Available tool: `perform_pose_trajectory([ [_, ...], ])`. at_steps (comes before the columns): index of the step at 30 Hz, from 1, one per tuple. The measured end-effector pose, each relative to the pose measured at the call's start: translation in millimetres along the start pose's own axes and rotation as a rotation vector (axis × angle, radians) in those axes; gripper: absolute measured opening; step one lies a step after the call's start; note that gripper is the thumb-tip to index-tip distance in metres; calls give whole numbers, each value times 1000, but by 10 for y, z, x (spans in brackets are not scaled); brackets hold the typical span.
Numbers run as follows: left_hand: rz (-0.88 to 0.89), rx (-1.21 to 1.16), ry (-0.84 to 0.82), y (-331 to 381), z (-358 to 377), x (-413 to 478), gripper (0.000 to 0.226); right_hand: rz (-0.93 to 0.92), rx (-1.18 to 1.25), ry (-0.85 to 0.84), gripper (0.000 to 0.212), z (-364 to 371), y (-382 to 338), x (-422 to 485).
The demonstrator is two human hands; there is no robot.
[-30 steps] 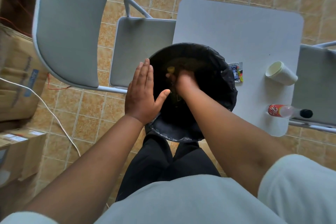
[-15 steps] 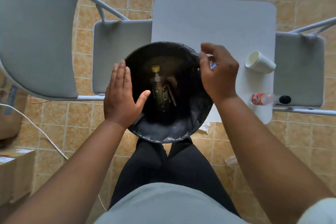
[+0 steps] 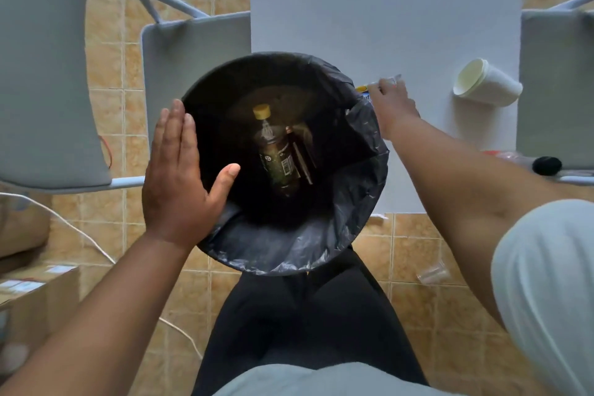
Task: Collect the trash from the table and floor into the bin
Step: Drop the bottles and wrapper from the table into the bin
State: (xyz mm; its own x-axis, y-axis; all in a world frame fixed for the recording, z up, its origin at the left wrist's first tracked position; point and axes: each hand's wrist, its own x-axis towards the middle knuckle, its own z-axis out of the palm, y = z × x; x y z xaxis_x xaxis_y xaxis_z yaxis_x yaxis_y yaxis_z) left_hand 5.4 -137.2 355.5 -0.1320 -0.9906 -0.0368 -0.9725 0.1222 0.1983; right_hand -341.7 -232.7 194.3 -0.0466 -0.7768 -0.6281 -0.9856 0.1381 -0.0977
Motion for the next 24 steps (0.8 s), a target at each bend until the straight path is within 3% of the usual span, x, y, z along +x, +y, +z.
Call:
perform_pose_trajectory([
  [3,4,-15,14,-10,9,-14,80,22,-111,-30,93,98,-24,-25],
  [9,-10,-21,6,6,-17,-15,80,-3,-58,108,60,282,74,-141],
  [11,-16,-27,4,19,-29,-14,81,12,78,223,43,232,64,-232],
  [14,-19,-29,2,33,-46,-13,81,12,338,465,37,-63,6,-459],
  [18,-30,-42,-14,77,-70,-28,81,-146,684,840,33,-835,-260,-1164],
  [20,-38,-43,-20,133,-61,-32,82,-233,732,969,31,-1132,-487,-1637],
  [22,-50,-42,-22,202,-49,-26,82,-322,726,967,30,-1220,-736,-2015],
  [24,-54,-45,-32,266,-27,-9,82,-411,724,846,31,-1087,-939,-2189],
])
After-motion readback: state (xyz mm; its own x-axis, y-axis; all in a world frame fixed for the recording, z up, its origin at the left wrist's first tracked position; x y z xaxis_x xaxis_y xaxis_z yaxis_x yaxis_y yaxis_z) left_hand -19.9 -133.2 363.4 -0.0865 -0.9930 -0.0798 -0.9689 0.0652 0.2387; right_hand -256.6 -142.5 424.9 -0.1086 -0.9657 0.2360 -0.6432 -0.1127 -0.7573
